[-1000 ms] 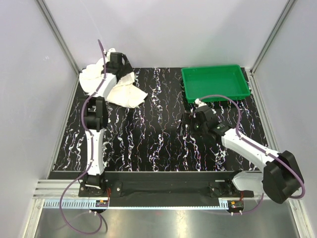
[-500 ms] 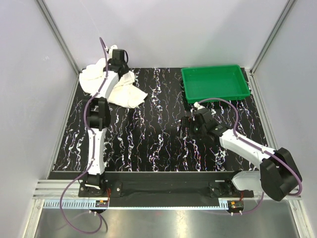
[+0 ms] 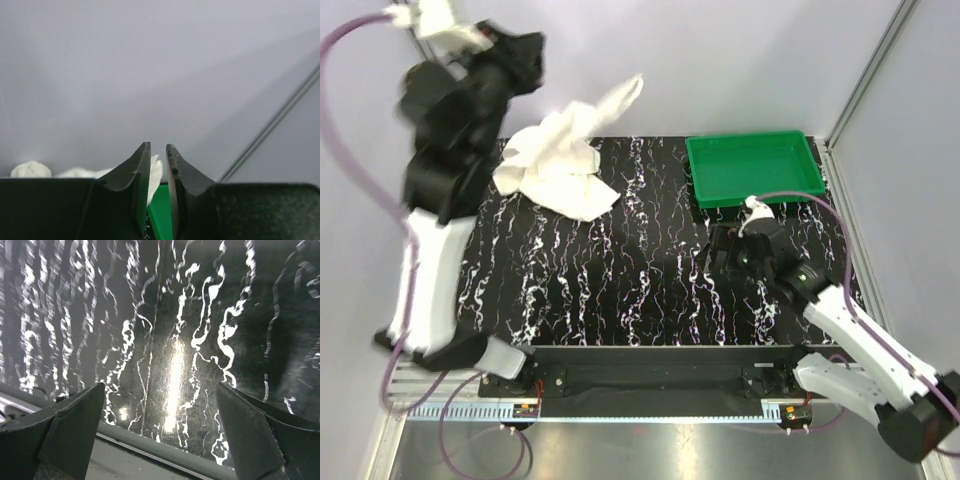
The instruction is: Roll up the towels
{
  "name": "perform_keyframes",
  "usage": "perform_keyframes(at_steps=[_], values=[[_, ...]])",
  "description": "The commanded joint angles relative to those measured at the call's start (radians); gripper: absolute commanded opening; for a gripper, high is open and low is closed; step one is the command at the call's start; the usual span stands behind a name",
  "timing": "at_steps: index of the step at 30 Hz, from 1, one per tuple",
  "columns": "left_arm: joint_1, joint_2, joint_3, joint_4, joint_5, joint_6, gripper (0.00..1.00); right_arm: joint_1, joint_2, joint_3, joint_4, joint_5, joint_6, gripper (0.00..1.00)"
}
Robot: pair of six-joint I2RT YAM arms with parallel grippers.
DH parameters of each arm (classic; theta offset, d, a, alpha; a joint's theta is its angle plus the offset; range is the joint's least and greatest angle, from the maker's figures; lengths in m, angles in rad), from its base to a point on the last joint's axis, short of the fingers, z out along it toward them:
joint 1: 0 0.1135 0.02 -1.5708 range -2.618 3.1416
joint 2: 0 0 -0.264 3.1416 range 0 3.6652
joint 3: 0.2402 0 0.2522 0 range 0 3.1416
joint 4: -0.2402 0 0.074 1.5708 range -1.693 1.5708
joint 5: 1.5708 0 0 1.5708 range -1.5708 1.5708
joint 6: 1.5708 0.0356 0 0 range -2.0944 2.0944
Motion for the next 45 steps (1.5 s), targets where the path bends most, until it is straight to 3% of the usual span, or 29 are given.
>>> perform_keyframes(at_steps=[1,2,3,4,5,8,12,14,17,22,29,34,39,45], values=[[-0.011,-0.114,-0.228,-0.129,0.007,-0.031,0.28,0.003,-0.101,0.071,-0.154,0.097,0.013,1.00],[-0.016,-0.150,-0.311,-0.116,0.038,-0.050,0.32,0.001,-0.123,0.077,-0.177,0.122,0.016,1.00],[-0.020,-0.179,-0.396,-0.100,0.055,-0.065,0.46,0.002,-0.139,0.083,-0.223,0.139,0.024,1.00],[-0.026,-0.227,-0.576,-0.081,0.074,-0.089,0.54,0.003,-0.173,0.094,-0.245,0.149,0.031,1.00],[-0.028,-0.236,-0.647,-0.072,0.126,-0.102,0.61,0.001,-0.189,0.097,-0.283,0.175,0.038,1.00],[-0.028,-0.218,-0.862,-0.124,0.197,-0.136,0.70,0.003,-0.244,0.098,-0.314,0.174,0.074,1.00],[-0.033,-0.285,-1.141,-0.002,0.199,-0.177,0.72,0.003,-0.256,0.092,-0.277,0.127,0.125,1.00],[-0.033,-0.343,-1.208,0.051,0.196,-0.192,0.72,0.003,-0.227,0.077,-0.228,0.079,0.121,1.00],[-0.043,-0.385,-1.309,0.100,0.194,-0.206,0.72,0.003,-0.083,0.083,-0.075,0.021,0.107,1.00],[-0.082,-0.477,-1.549,0.186,0.188,-0.247,0.71,0.003,0.329,0.242,0.030,-0.022,0.013,1.00],[-0.233,-0.620,-1.853,0.396,0.107,-0.401,0.69,0.003,0.822,0.708,0.027,-0.084,-0.128,0.91],[-0.381,-0.624,-1.957,0.470,-0.016,-0.467,0.68,0.013,1.092,1.000,-0.071,-0.067,-0.223,0.85],[-0.395,-0.598,-2.001,0.546,-0.040,-0.468,0.69,0.042,1.260,1.166,-0.153,0.004,-0.309,0.83],[-0.393,-0.534,-1.990,0.571,-0.037,-0.478,0.69,0.101,1.391,1.336,-0.248,0.129,-0.402,0.73]])
